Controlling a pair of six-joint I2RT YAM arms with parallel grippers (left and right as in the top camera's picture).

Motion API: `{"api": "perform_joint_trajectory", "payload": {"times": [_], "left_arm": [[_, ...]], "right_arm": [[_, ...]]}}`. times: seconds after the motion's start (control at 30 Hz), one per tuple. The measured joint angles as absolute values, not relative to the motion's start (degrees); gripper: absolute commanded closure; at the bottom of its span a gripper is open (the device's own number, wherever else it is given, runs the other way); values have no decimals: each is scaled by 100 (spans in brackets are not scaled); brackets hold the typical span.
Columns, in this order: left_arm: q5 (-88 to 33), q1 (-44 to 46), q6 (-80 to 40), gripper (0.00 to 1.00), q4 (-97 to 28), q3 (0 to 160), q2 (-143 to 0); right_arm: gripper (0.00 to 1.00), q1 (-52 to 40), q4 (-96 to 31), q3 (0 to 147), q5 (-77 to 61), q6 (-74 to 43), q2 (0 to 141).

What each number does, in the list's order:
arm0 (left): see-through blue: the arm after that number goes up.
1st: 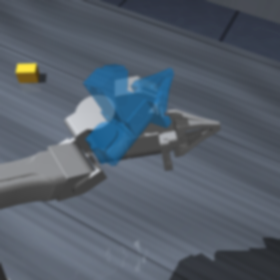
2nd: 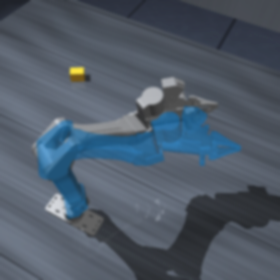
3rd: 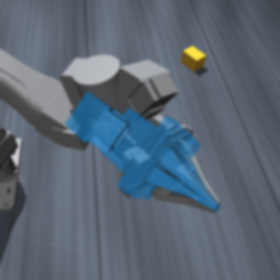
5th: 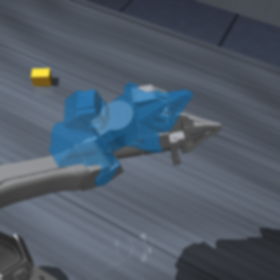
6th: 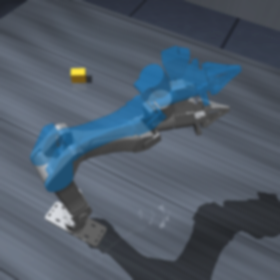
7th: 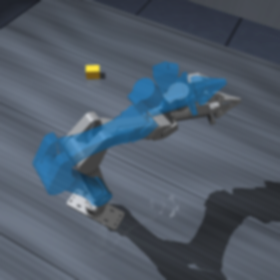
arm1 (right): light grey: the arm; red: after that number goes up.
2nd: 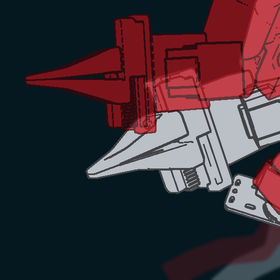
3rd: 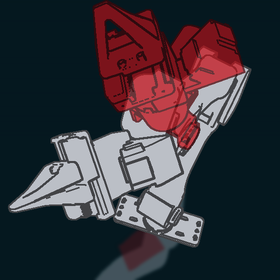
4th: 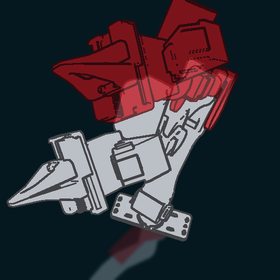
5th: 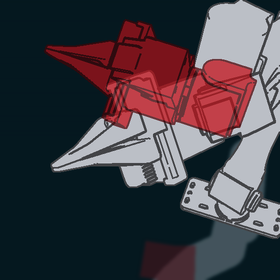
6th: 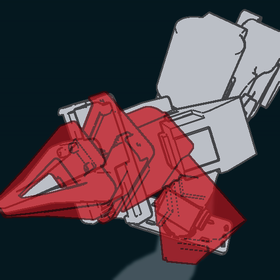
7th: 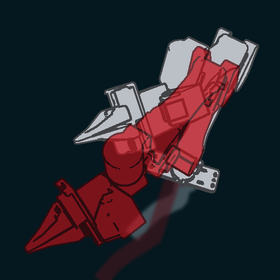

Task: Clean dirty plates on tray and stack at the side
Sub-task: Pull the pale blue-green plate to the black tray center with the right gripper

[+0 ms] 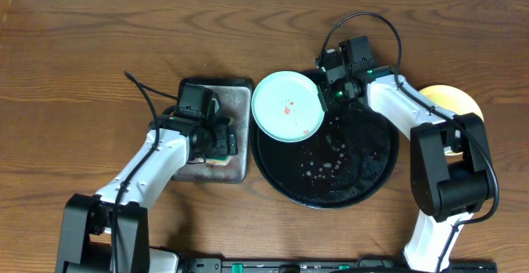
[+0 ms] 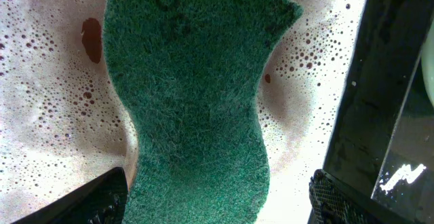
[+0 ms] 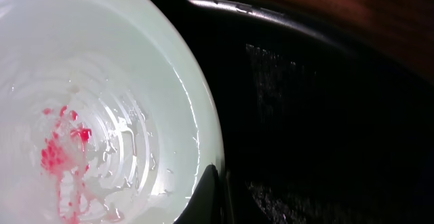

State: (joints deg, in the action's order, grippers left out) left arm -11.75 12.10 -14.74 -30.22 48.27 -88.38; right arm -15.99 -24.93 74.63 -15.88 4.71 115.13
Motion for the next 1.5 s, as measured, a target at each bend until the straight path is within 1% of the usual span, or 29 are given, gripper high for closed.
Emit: {"api": "perform_joint_trajectory", "payload": {"times": [1.03,1.23,1.5], "left_arm": [[-1175,1210,-1474,14,-3022,4827,-8838],[-1175,1210,-1474,14,-3022,4827,-8838],[-1177,1210,-1474,14,-3020,4827,-8838]], "right_arm": [[99,-1599,-2639,7465,-1601,471,11513],[99,-1511,-3212,7511,-1649,375,11485],[99,-1098,-4556,7513,-1518,132,10899]]}}
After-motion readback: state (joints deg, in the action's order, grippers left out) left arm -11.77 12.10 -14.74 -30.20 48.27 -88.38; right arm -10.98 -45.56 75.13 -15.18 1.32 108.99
